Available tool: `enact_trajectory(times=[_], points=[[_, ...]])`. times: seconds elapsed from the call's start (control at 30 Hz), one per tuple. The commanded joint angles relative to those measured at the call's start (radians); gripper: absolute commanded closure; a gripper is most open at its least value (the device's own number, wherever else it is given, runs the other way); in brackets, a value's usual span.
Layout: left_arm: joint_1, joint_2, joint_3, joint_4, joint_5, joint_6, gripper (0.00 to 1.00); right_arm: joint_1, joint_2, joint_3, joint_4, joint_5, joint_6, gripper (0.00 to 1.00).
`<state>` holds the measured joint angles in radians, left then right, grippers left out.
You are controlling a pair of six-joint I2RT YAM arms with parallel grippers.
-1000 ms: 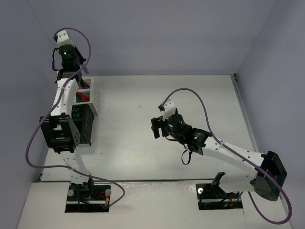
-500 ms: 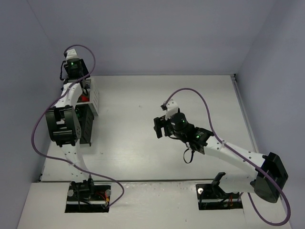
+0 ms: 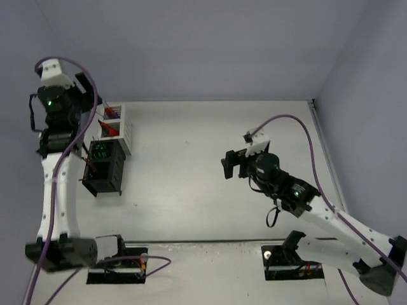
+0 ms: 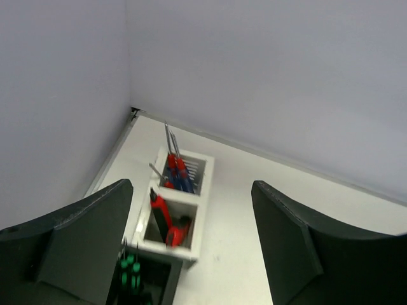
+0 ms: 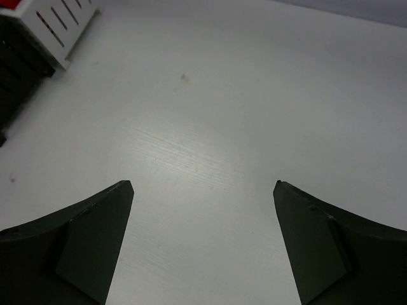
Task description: Sort the tools into containers
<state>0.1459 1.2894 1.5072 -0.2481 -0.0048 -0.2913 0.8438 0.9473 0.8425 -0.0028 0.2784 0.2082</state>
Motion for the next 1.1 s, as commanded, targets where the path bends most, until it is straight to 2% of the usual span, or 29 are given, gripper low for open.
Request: enact_trajectory(times=[0.0, 0.1, 0.27, 0.37, 0.5, 0.87, 1.07], points=[[-0.004, -0.200, -0.056, -0.260, 0.119, 0.037, 0.27, -0.008, -0.151, 0.027, -0.046, 0.134, 0.013, 0.00], [-0.056, -0.327, -0.085, -0.356, 0.158, 0.059, 0.26, -0.008, -0.229, 0.019, -0.096, 0.197, 0.014, 0.00], [-0.180, -0.470, -0.158, -0.393, 0.252, 0.012, 0.26, -0.009, -0.333, 0.012, -0.150, 0.283, 0.013, 0.00], [-0.263, -0.551, -0.213, -0.391, 0.253, -0.016, 0.26, -0.008, -0.388, 0.003, -0.167, 0.330, 0.022, 0.00], [-0.303, -0.647, -0.322, -0.388, 0.223, -0.022, 0.26, -0.009, -0.434, -0.016, -0.180, 0.364, 0.022, 0.00], [-0.377, -0.700, -0.586, -0.301, 0.221, -0.066, 0.26, -0.008, -0.437, -0.039, -0.195, 0.444, 0.017, 0.00], [-0.447, -0.706, -0.584, -0.274, 0.154, -0.069, 0.26, -0.007, -0.436, -0.042, -0.196, 0.450, 0.020, 0.00]])
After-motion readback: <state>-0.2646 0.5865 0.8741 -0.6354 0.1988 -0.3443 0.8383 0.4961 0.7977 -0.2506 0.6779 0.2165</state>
